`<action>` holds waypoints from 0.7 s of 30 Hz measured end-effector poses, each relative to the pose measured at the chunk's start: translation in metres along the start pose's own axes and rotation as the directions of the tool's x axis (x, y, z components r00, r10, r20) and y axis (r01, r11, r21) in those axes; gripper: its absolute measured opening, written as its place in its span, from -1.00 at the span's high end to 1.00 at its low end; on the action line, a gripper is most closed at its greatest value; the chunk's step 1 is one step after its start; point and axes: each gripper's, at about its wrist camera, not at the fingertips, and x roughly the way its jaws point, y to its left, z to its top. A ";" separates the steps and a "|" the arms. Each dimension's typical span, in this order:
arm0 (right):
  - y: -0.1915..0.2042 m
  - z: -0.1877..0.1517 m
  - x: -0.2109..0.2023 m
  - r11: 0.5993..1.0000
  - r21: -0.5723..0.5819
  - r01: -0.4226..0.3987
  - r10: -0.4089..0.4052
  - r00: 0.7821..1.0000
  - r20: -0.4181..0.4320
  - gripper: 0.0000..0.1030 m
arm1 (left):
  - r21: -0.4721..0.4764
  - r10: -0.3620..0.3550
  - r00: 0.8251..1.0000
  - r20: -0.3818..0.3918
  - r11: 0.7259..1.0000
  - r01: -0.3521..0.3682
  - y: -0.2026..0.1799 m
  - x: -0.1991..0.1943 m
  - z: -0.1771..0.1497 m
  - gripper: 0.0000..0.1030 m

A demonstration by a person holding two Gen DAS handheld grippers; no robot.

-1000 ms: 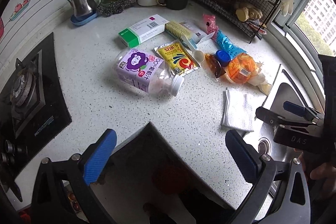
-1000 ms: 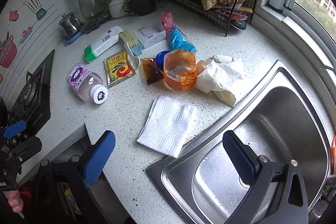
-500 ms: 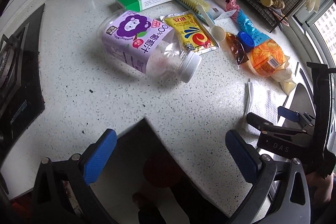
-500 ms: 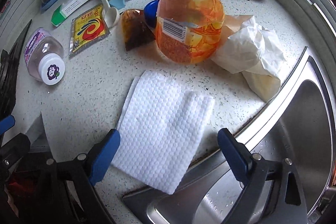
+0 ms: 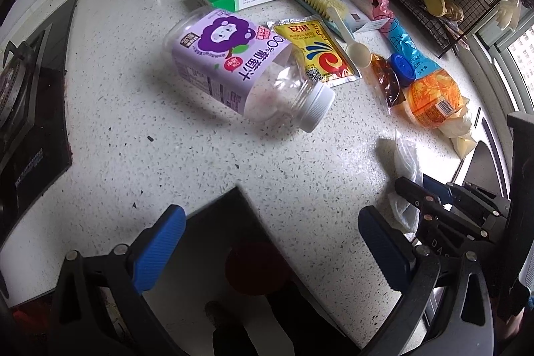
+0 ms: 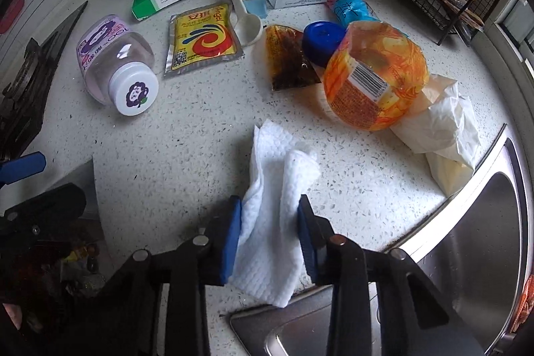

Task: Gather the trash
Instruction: 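Grasp the white wet wipe with the right tool, then grasp the purple-labelled juice bottle with the left tool while the right tool holds the wipe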

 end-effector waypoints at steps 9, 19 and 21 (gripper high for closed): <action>-0.023 0.013 -0.006 0.997 0.019 -0.081 0.080 0.997 0.022 0.76 | -0.220 -0.034 0.999 0.024 0.975 0.039 0.013 -0.005 0.036 -1.00; -0.050 0.028 -0.012 0.992 0.016 -0.124 0.123 0.992 0.033 0.76 | -0.511 0.069 0.998 0.006 0.857 -0.056 0.033 0.025 0.093 -1.00; -0.049 0.029 -0.010 0.990 0.017 -0.138 0.138 0.990 0.024 0.76 | -0.548 0.078 0.997 0.004 0.834 -0.063 0.037 0.031 0.100 -1.00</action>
